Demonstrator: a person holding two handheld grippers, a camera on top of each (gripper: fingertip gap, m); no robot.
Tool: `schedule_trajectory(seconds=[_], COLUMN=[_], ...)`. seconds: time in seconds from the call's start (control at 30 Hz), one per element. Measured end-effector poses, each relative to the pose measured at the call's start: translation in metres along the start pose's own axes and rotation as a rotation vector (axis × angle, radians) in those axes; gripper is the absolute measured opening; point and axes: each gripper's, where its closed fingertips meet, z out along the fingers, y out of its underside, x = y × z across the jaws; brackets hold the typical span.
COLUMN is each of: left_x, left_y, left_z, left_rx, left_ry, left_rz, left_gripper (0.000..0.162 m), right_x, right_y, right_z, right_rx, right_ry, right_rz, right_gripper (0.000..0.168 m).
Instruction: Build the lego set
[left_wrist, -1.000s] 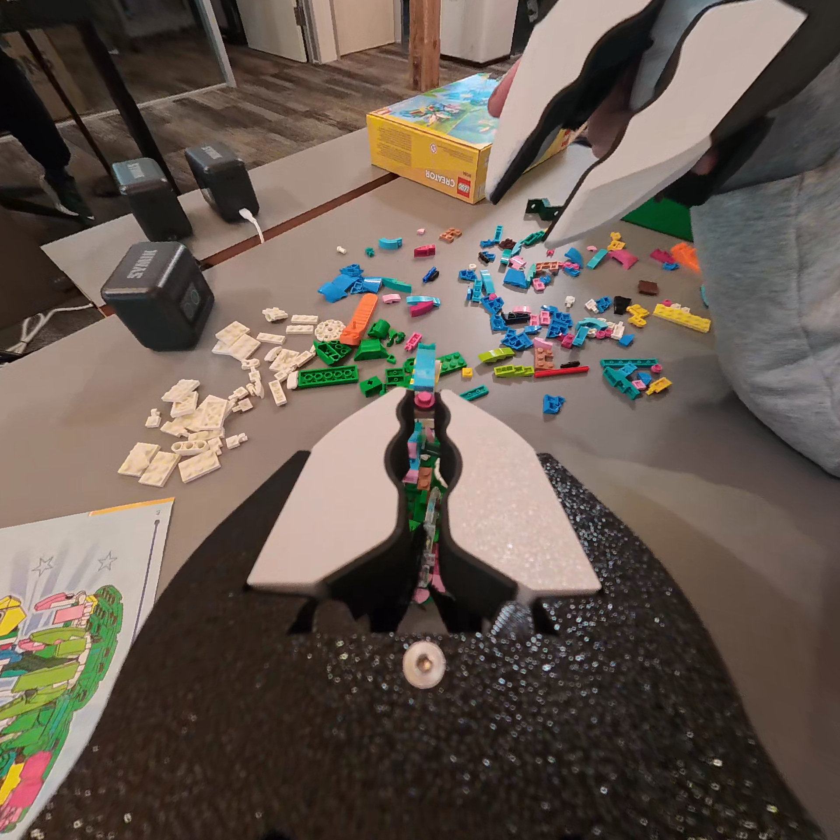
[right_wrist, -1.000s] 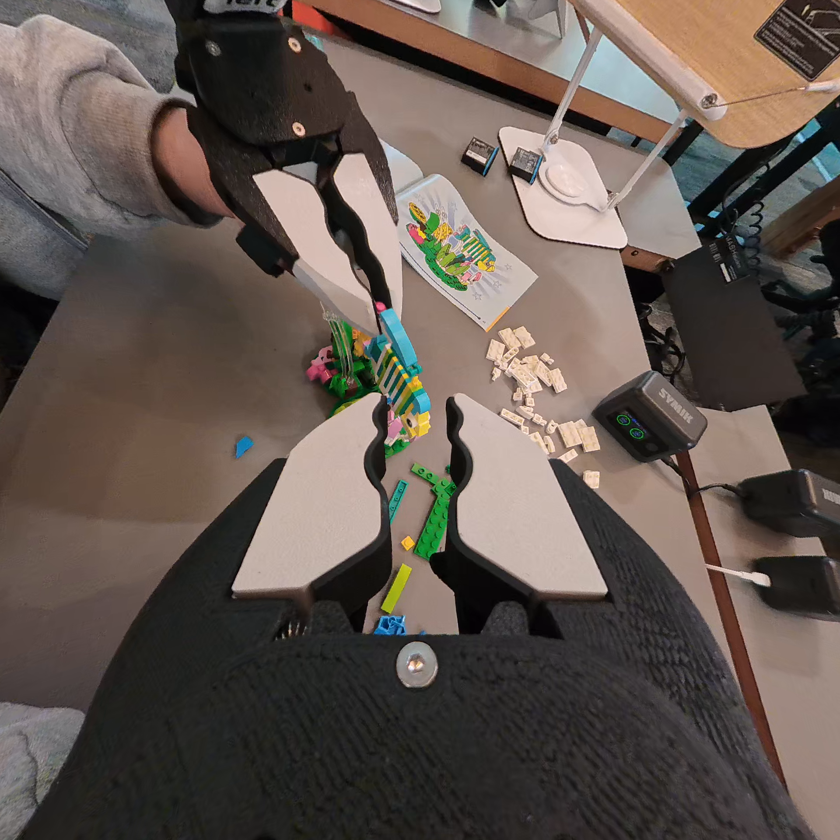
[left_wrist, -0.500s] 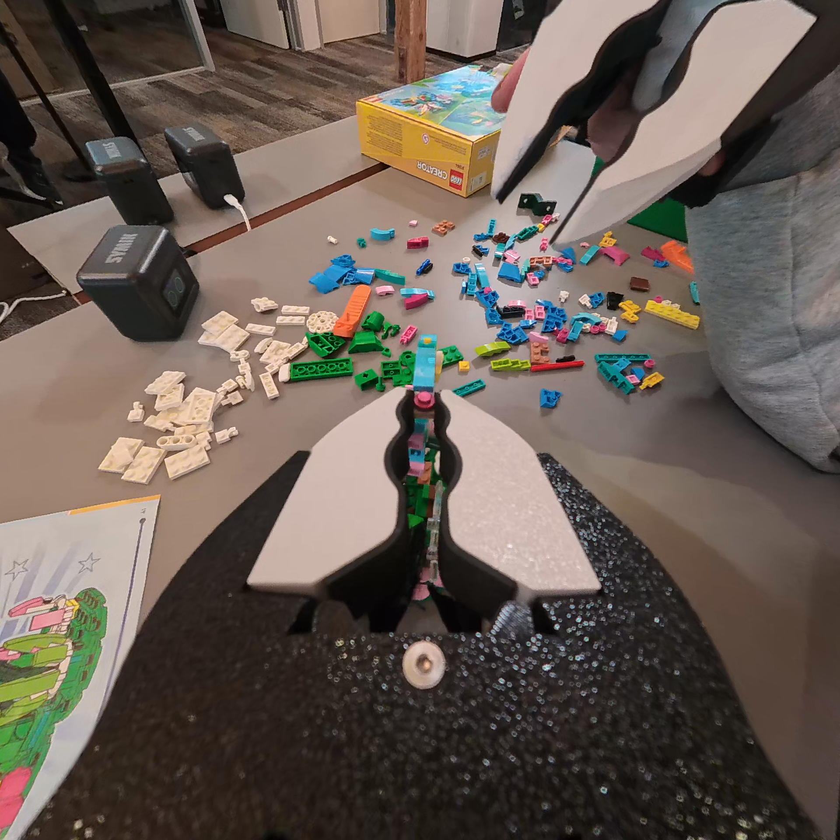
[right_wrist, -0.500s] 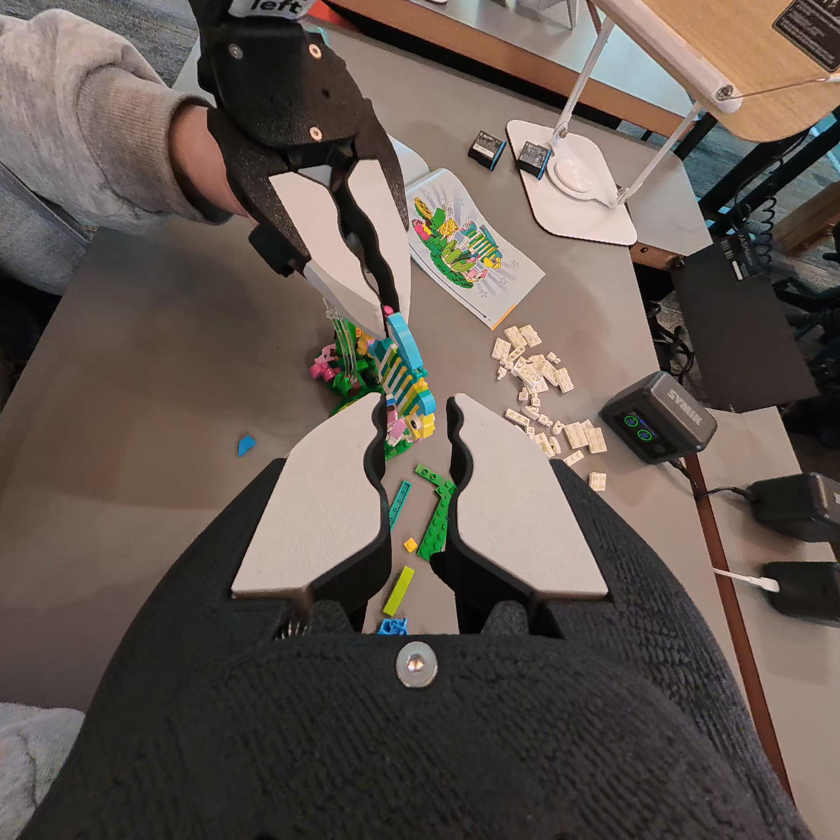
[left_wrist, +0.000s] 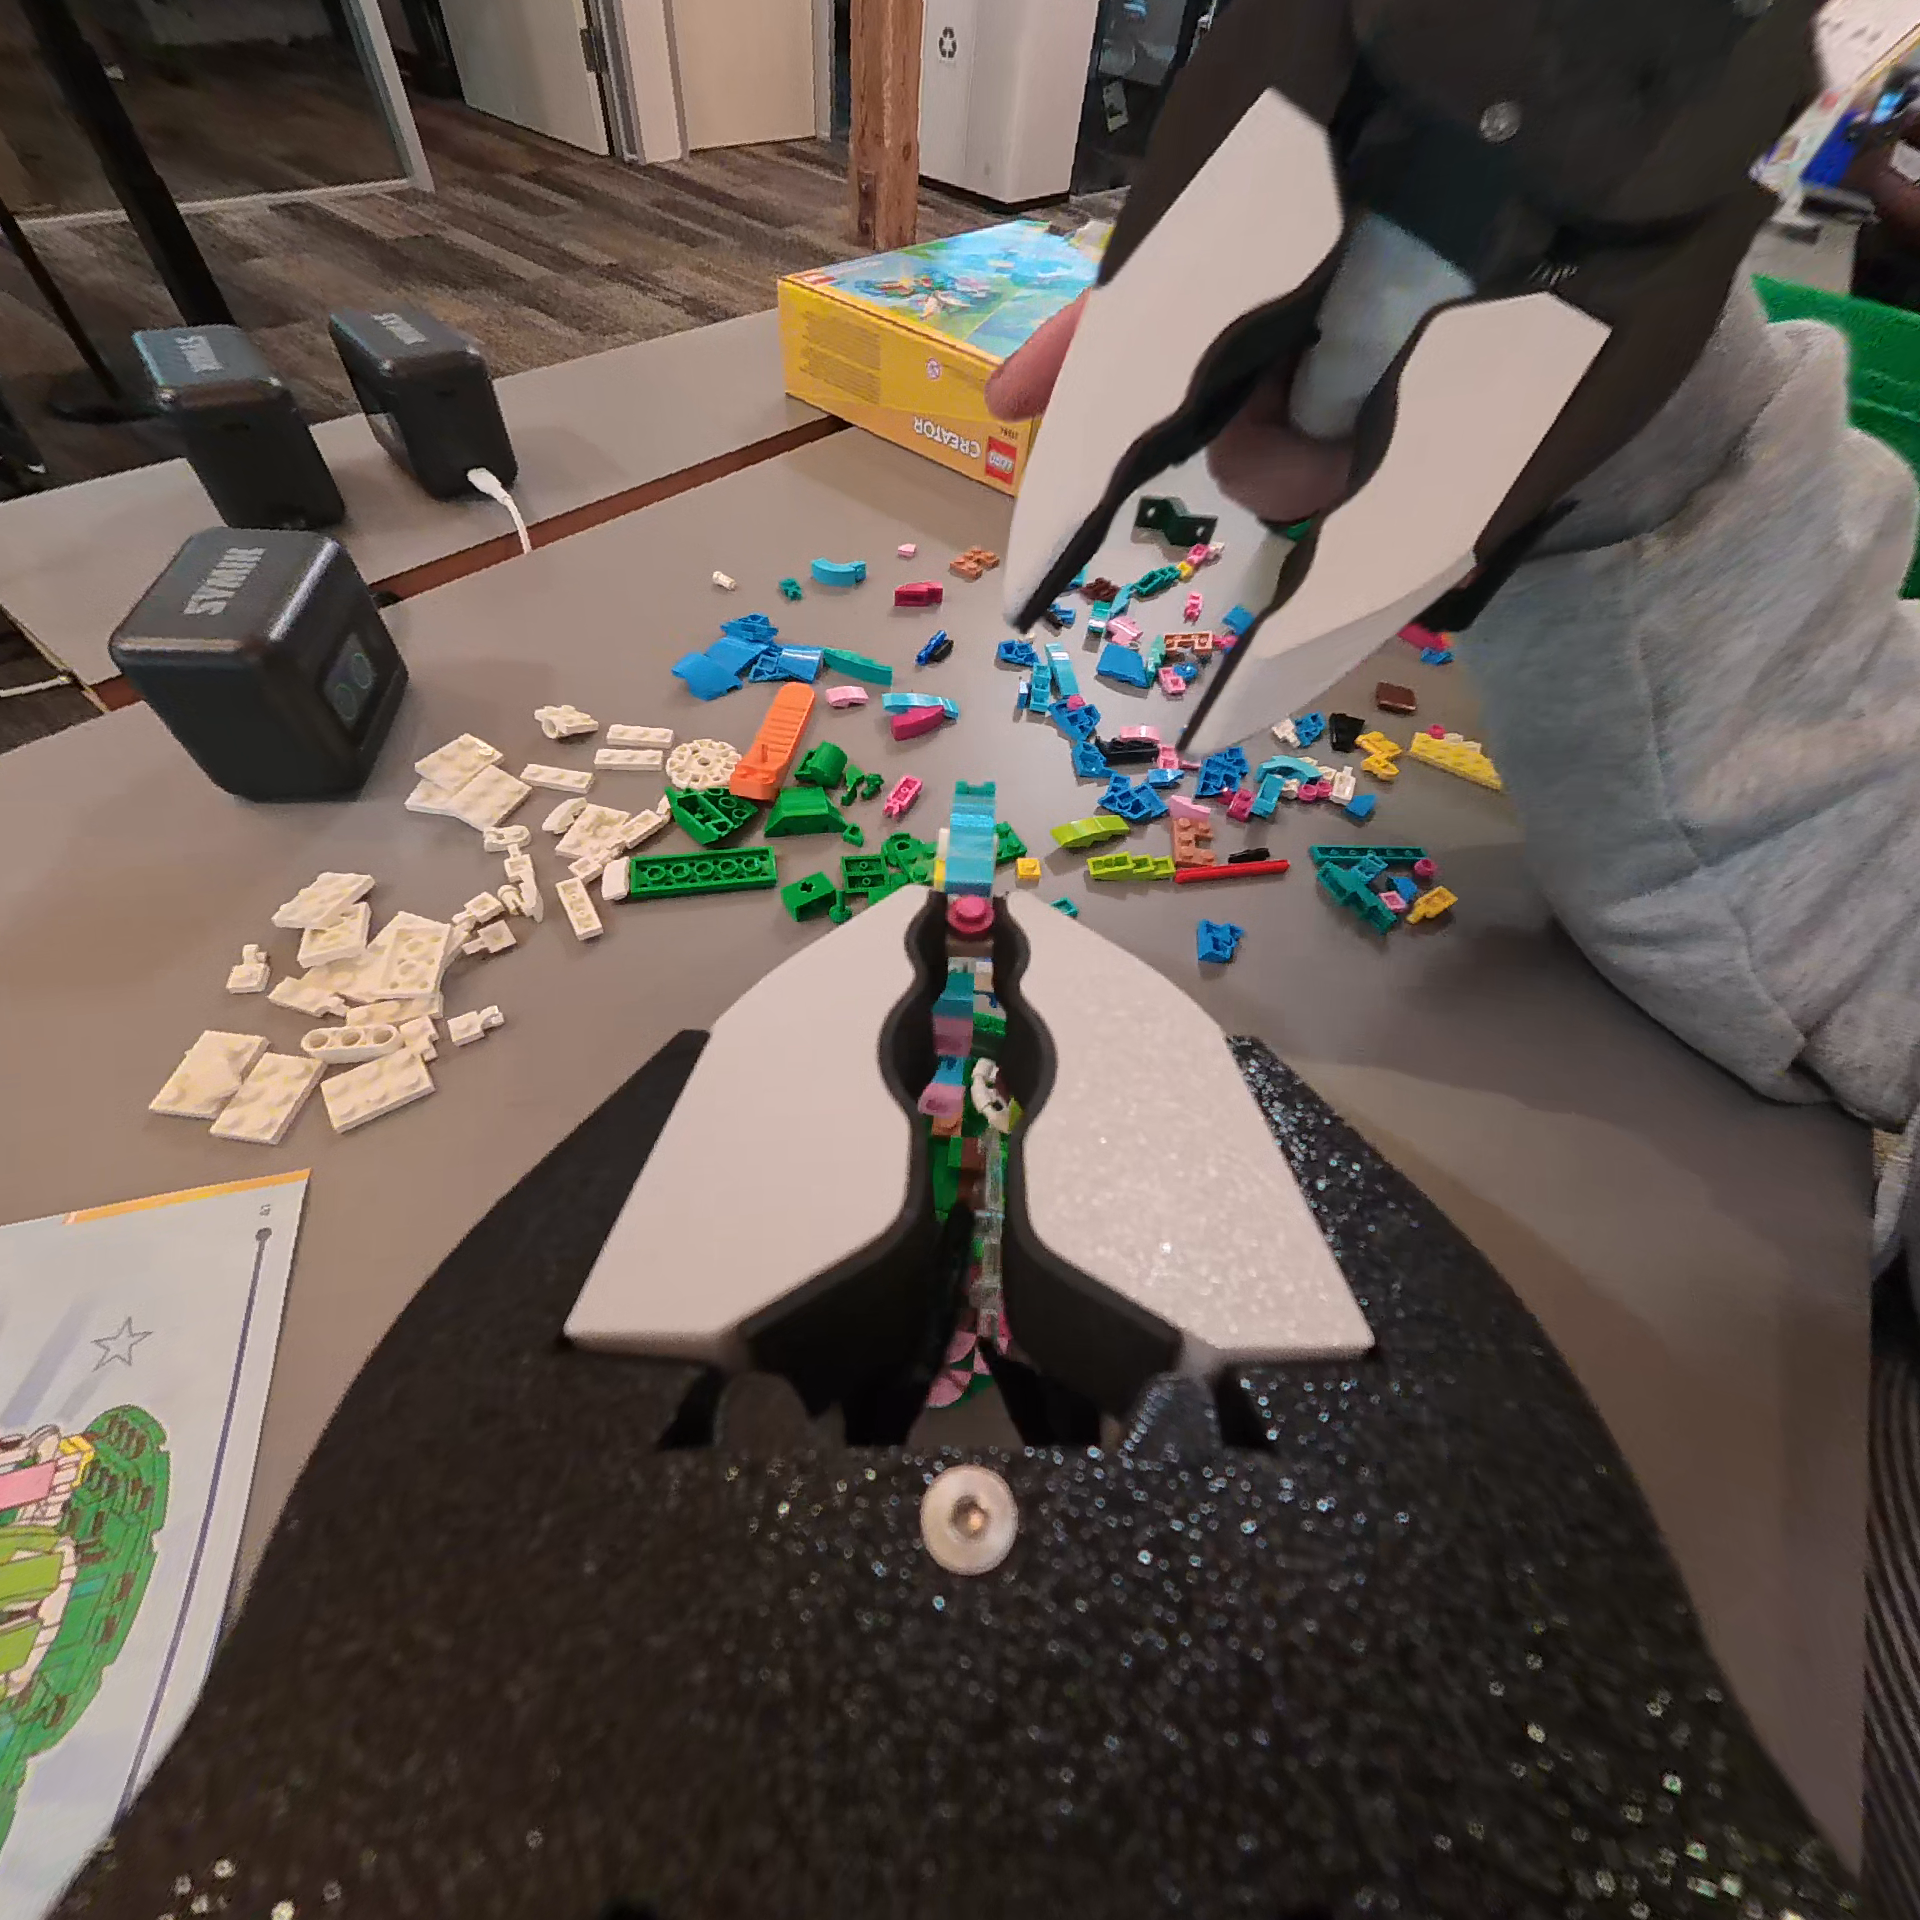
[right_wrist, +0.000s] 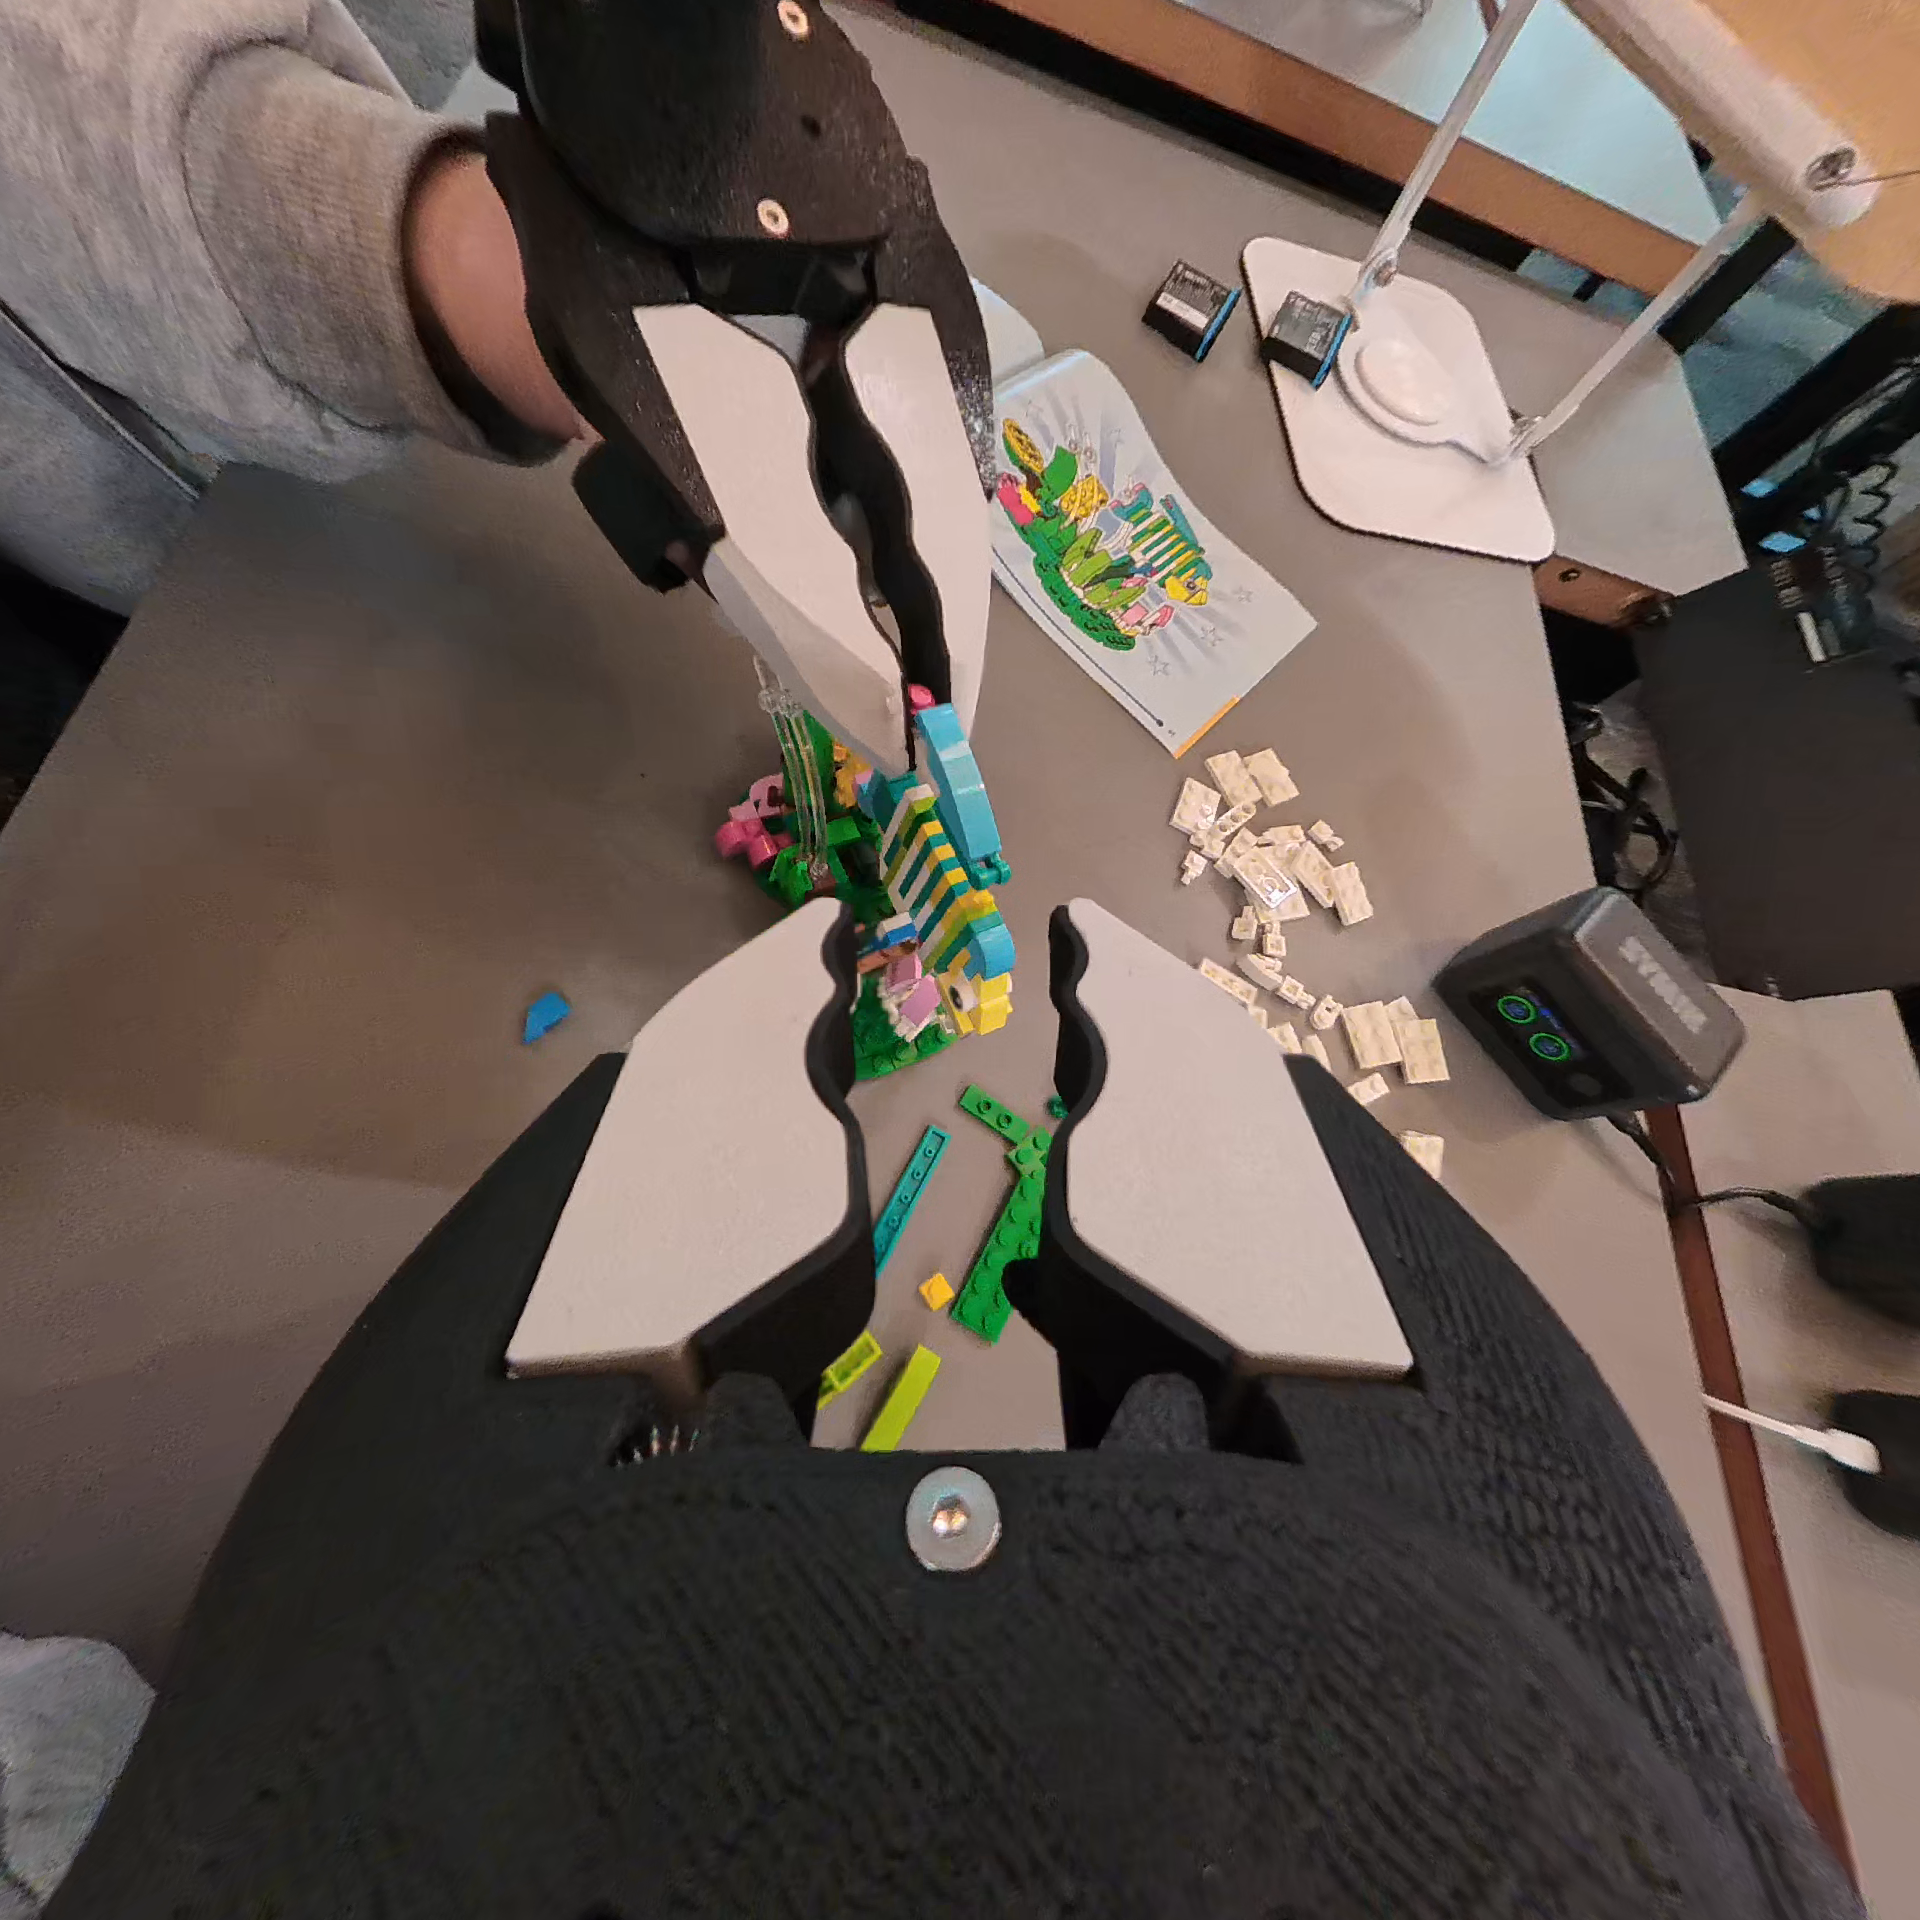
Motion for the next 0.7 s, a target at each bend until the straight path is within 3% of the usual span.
schedule_trajectory(seconds=[0.17,0.47,0.7], left_x=[-0.002,0.000,-0.001], left_y=[0.002,0.003,0.004], left_z=[0.000,0.003,0.003], left_rx=[-0.002,-0.012,-0.027], left_ry=[0.005,0.032,0.022], left_rz=[-0.003,0.000,0.015], left_gripper=[0.007,0.007,0.007], right_x=[0.003,0.003,0.004], right_y=[0.009,0.024,0.008], right_z=[0.013,0.033,0.028], right_rx=[0.037,0.074,0.176], right_ry=[-0.069,-0.166,-0.159], right_rz=[0.070,0.139,0.107], right_gripper=[0.042,0.042,0.030])
